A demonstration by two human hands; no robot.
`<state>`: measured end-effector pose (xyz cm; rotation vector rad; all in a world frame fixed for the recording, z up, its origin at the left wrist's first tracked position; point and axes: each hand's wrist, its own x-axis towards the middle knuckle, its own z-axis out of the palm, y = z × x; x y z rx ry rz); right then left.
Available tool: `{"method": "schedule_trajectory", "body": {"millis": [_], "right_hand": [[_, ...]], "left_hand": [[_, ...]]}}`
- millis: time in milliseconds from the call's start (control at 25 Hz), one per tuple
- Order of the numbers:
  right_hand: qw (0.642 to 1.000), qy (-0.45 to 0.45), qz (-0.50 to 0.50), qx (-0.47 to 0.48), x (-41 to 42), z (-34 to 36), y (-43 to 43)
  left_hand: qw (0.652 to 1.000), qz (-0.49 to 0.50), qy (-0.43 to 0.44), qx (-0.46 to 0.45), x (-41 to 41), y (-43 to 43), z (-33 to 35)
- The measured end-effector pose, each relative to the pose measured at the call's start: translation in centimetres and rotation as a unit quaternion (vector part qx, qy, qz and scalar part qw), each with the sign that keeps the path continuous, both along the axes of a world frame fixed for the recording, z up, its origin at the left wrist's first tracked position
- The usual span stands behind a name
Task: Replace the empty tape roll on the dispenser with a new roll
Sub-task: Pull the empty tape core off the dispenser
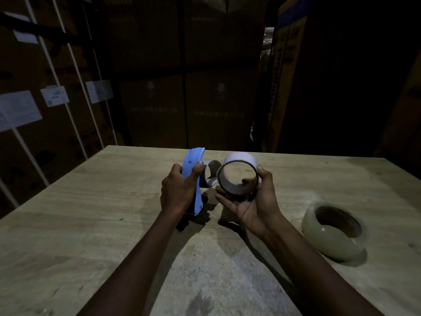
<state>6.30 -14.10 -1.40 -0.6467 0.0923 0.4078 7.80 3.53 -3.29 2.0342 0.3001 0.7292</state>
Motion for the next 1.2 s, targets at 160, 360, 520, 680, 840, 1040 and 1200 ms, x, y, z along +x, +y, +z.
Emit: {"method": "schedule_trajectory", "body": {"millis": [160, 360, 520, 680, 840, 1040, 1200], "right_hand": [[0.999, -0.012, 0.008, -0.036, -0.1, -0.1, -0.1], [0.971, -0.139, -0.04, -0.191, -0.3, -0.3, 0.3], [0.755, -0.4, -0.216, -0.473, -0.4, -0.8, 0.5], [0.666, -0.385, -0.306, -0.562, 0.5, -1.2, 0.3], [0.742, -0.232, -0.309, -0.548, 2.0, -2.1, -0.7], [0.871, -0.108, -0.267, -0.398, 3.4, -3.2, -1.5], [0.865, -0.111, -0.257, -0.417, 4.0, -3.3, -1.3]], "left_hand": [[1.0, -0.003, -0.001, -0.001, -0.1, 0.0, 0.1], [1.0, -0.007, 0.005, -0.007, 0.1, 0.1, -0.1], [1.0, -0.013, 0.013, -0.024, 0.3, 0.2, -0.3], [0.998, -0.023, 0.037, -0.035, 0.5, 0.3, -0.3], [0.973, -0.106, 0.136, -0.153, 0.7, 0.7, 0.1], [0.926, -0.21, 0.206, -0.235, 0.1, 0.4, 0.8], [0.91, -0.246, 0.262, -0.208, -1.0, 0.0, 1.7]]}}
